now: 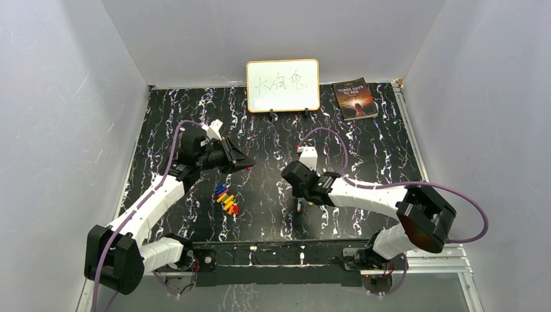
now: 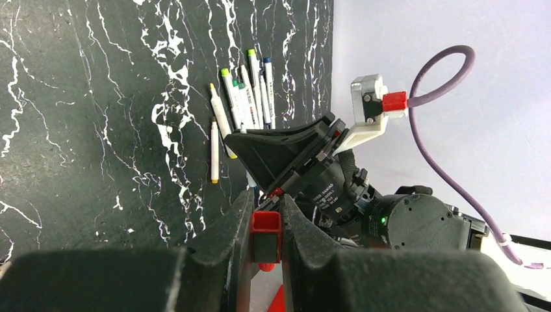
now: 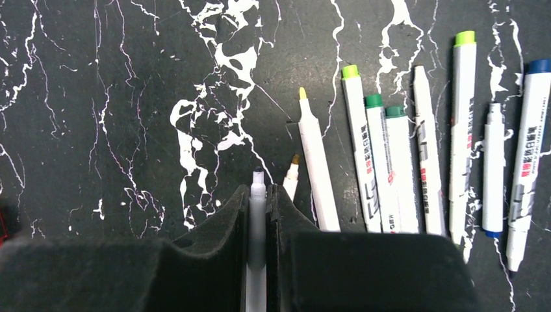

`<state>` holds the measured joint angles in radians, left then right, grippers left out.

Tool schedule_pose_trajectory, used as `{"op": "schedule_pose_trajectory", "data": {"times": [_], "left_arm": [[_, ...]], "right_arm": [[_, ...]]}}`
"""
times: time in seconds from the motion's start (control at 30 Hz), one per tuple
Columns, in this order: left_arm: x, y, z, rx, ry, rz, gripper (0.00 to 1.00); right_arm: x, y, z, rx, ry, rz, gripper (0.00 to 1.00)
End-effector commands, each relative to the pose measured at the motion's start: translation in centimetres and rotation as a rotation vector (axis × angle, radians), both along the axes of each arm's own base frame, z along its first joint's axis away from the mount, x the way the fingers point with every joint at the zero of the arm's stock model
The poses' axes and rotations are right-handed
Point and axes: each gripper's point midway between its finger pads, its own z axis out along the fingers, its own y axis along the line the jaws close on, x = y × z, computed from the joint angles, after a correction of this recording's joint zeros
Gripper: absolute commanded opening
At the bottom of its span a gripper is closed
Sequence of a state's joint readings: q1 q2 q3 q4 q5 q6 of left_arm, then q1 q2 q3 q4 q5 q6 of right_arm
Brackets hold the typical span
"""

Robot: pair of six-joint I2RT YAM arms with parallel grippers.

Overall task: Open the pen caps
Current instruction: Place the pen at the center of the board.

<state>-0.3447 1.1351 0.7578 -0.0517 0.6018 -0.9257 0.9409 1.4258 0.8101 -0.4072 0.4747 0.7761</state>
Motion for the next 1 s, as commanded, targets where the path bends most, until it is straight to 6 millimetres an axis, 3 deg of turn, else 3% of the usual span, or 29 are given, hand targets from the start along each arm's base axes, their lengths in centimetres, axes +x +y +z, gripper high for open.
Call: {"op": "schedule_pose_trajectory", "data": {"times": [0.0,0.47,0.7,0.83,0.97], "left_arm": [[-1.0,-0.2,0.4,-0.029,0.004,-0.028,0.00],[-0.9,-0.4,-0.2,-0.028,0.023,-0.041,0.00],[-1.0,-0.4,-0.3,-0.027,0.031,-0.047,0.00],[-1.2,-0.3,-0.8,-0.006,0.040,-0.049,0.00],[-1.6,0.4,-2.3,0.046,0.069,-0.037,0.00]], "right_arm": [[1.8,2.1,1.2,0.061,-0.055,0.006,0.00],[1.9,2.3,-1.0,0.041,-0.012,0.011,0.19],[1.8,2.0,-1.6,0.045,0.005,0.010,0.22],[1.8,1.8,-1.3,0.055,0.005,0.006,0.22],[1.8,2.0,0.3,0.084,-0.013,0.016,0.23]]}}
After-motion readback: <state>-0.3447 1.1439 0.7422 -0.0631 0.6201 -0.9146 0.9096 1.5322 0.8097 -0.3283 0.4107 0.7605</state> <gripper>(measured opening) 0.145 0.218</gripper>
